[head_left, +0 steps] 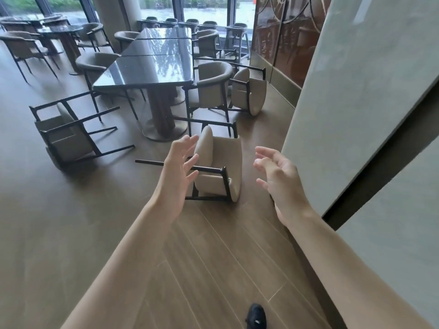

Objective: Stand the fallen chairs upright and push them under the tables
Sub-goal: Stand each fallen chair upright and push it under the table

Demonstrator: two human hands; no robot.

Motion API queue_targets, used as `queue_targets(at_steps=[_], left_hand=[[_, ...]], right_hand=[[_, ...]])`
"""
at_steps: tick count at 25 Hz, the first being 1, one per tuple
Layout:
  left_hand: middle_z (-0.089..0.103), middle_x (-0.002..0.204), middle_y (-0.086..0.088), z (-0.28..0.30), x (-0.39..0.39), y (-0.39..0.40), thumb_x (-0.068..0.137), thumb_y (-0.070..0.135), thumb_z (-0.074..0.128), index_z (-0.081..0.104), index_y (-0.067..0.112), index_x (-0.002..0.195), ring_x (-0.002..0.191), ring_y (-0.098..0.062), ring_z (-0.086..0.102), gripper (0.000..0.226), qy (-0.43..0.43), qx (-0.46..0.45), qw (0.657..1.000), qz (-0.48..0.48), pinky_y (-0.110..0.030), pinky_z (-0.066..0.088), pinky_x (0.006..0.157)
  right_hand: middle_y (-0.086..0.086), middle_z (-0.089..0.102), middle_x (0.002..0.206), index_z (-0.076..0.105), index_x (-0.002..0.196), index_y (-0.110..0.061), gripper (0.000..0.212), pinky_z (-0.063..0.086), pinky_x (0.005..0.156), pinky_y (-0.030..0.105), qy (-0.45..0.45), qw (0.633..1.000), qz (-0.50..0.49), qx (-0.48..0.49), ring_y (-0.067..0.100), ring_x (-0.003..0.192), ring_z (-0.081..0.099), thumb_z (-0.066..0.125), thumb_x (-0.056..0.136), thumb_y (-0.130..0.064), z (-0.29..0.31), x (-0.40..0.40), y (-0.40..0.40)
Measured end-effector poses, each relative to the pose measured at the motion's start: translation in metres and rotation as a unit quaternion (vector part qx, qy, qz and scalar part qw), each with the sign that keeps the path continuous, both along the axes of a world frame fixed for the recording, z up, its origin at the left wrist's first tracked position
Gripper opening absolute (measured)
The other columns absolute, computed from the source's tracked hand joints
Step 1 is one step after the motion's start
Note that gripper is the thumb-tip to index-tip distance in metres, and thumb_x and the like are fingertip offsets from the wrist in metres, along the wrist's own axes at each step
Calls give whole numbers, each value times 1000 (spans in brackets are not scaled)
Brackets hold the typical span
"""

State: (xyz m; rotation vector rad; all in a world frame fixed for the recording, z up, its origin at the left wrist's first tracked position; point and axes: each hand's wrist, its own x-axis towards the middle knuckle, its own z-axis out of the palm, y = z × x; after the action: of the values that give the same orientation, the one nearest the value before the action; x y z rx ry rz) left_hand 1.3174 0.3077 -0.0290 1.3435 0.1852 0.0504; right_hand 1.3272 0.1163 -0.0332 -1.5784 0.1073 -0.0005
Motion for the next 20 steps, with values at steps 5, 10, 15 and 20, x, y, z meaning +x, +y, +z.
queue_targets(at_steps=[5, 10, 15, 20], left_hand=[[52, 146, 14, 0, 101, -36, 57, 68, 58, 61, 37, 133, 136, -11, 48, 82, 3, -14, 1000, 14, -42, 33, 115], [55, 141, 17, -11, 202, -56, 56, 69, 59, 61, 38, 132, 134, -10, 49, 82, 16, -18, 999, 41, -44, 33, 116], [55, 143, 15, -29, 290, -48, 61, 67, 57, 62, 36, 132, 133, -9, 50, 77, 19, -24, 997, 71, -44, 33, 116], [57, 140, 12, -38, 390, -26, 58, 65, 59, 60, 31, 135, 133, -11, 51, 85, 10, -45, 995, 87, -39, 35, 113]], right_hand=[[-15, 66, 116, 68, 117, -31, 27, 44, 110, 43, 16, 999, 29, -10, 1, 113, 60, 57, 95, -19, -3, 111, -26], [-12, 66, 116, 67, 115, -28, 25, 45, 109, 42, 23, 998, 54, -14, 2, 110, 61, 56, 96, -16, -7, 224, -37], [-11, 66, 116, 68, 114, -26, 25, 44, 110, 41, 42, 997, 69, -9, 2, 111, 60, 55, 96, -15, -20, 316, -22], [-9, 68, 115, 68, 112, -26, 23, 45, 108, 42, 45, 997, 60, -12, 6, 112, 62, 56, 95, -15, -29, 407, 2]])
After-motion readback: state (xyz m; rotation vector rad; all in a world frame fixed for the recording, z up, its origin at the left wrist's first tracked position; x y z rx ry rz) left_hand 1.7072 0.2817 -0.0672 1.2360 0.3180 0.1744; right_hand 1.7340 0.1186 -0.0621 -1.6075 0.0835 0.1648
